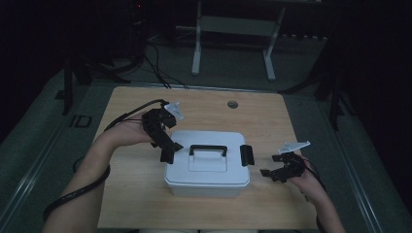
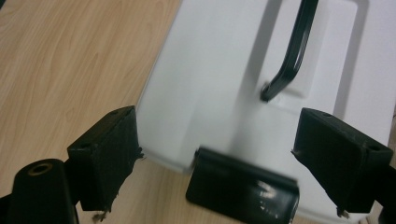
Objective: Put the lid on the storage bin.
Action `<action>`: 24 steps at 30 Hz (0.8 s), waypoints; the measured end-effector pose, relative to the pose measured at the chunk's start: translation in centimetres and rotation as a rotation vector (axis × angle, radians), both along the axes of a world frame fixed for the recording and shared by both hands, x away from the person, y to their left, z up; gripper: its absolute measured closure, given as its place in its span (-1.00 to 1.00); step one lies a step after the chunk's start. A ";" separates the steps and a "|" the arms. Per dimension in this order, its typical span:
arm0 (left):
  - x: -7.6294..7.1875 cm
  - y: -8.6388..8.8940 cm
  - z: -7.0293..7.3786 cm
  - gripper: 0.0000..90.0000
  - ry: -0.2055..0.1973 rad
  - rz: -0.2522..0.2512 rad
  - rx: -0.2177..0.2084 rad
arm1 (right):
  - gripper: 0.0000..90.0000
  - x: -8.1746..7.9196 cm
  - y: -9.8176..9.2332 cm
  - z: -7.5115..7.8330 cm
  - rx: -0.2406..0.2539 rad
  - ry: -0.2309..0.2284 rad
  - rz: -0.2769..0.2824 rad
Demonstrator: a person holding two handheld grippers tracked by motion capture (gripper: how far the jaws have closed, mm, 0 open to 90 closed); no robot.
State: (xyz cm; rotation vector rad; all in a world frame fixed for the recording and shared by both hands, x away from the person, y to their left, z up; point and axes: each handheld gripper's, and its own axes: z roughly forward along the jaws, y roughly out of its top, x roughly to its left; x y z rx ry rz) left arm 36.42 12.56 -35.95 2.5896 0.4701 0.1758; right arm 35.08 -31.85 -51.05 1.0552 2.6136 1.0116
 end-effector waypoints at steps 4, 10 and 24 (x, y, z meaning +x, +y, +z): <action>-0.3 1.9 -0.2 -0.68 -0.004 0.043 -0.048 | -0.72 0.0 -0.1 0.0 0.001 -0.006 -0.001; -0.8 4.5 -0.6 -0.68 -0.026 0.090 -0.073 | -0.72 0.0 -0.1 0.0 0.004 -0.005 -0.004; -2.0 10.0 -3.5 -0.68 -0.083 0.250 -0.155 | -0.72 0.0 -0.4 -0.1 0.009 -0.011 -0.024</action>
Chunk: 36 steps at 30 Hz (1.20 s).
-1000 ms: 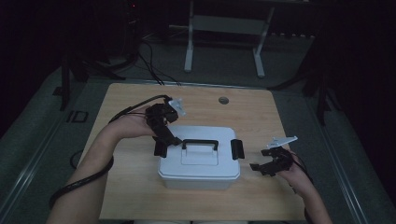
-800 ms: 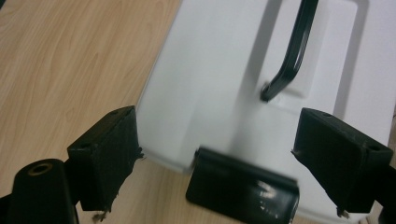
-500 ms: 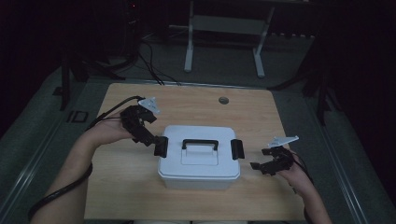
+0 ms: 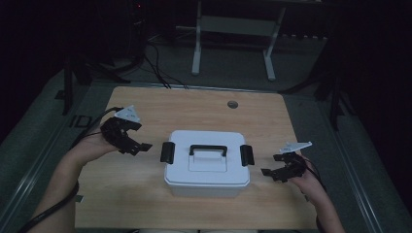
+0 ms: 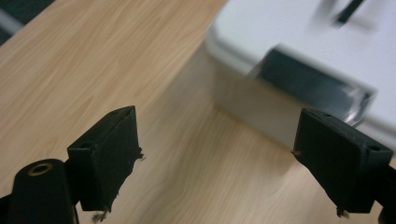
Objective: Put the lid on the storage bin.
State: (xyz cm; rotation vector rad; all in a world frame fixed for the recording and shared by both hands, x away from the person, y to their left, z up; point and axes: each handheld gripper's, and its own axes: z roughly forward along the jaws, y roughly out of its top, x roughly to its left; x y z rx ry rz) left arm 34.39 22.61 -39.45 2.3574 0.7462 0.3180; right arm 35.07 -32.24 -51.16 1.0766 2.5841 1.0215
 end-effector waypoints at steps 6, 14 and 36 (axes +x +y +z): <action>-0.2 1.6 -1.7 -0.68 -0.015 0.068 -0.021 | -0.72 0.0 -0.2 0.0 0.013 -0.011 -0.011; -0.4 2.6 -4.5 -0.68 -0.039 0.152 -0.054 | -0.72 -0.1 -0.2 0.0 0.010 -0.025 -0.016; -2.4 5.1 -11.2 -0.68 -0.051 0.313 -0.201 | -0.72 -0.4 -0.7 -1.2 0.016 -0.129 -0.137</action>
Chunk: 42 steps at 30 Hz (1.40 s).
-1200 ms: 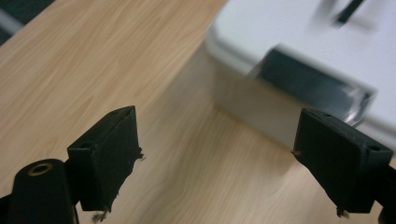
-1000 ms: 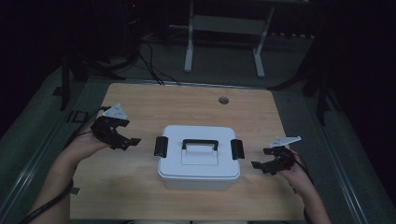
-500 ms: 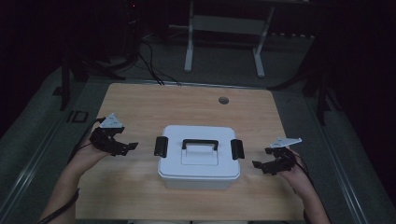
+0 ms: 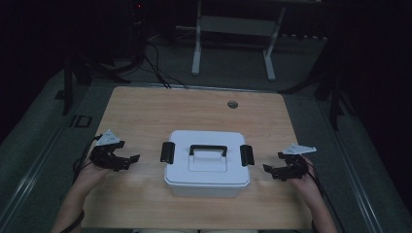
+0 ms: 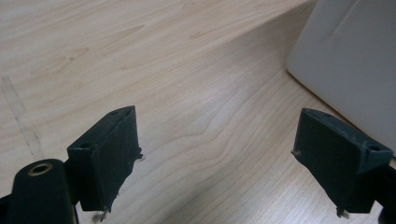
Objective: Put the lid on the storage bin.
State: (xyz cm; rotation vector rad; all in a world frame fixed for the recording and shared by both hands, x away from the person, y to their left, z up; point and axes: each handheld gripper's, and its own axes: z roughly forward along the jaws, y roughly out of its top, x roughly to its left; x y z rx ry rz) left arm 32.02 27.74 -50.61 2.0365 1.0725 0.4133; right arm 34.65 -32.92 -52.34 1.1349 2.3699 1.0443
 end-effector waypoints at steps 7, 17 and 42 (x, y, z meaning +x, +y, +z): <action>-1.1 1.0 -1.7 -0.68 -0.026 0.071 0.004 | -0.73 0.2 -0.2 -0.6 0.015 -0.025 -0.064; -2.3 2.4 -3.2 -0.68 -0.044 0.152 -0.003 | -0.73 0.0 -0.4 -1.6 0.015 -0.018 -0.127; -5.2 3.4 -4.4 -0.69 -0.105 0.298 -0.014 | -0.73 -0.9 -1.0 -2.5 0.060 -0.175 -0.331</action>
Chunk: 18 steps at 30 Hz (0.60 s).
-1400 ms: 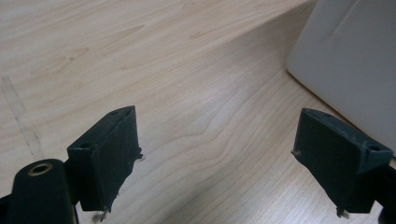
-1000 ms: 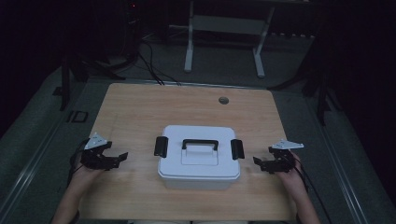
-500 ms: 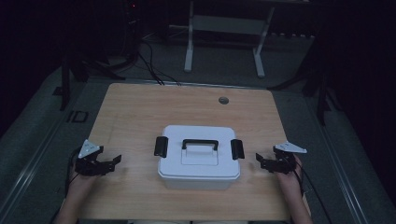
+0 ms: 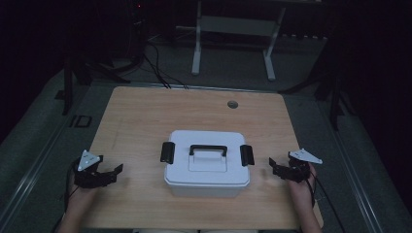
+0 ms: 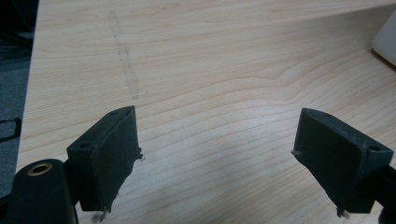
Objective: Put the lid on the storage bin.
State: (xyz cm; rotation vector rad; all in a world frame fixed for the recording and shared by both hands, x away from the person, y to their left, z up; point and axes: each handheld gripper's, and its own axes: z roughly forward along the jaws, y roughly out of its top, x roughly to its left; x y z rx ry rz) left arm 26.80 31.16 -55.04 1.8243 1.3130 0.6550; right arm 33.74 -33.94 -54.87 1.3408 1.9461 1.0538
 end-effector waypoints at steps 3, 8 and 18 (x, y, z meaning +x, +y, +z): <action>-0.3 -0.2 -0.1 -0.69 -0.012 0.008 0.009 | -0.73 -0.1 -0.1 0.0 -0.004 -0.002 0.009; -0.8 -0.7 -0.2 -0.69 -0.031 0.007 0.013 | -0.73 -0.5 0.2 -0.1 -0.030 -0.011 -0.006; -1.3 -1.0 -0.9 -0.73 -0.054 0.038 0.027 | -0.73 -1.5 -0.7 -0.1 0.015 -0.030 -0.055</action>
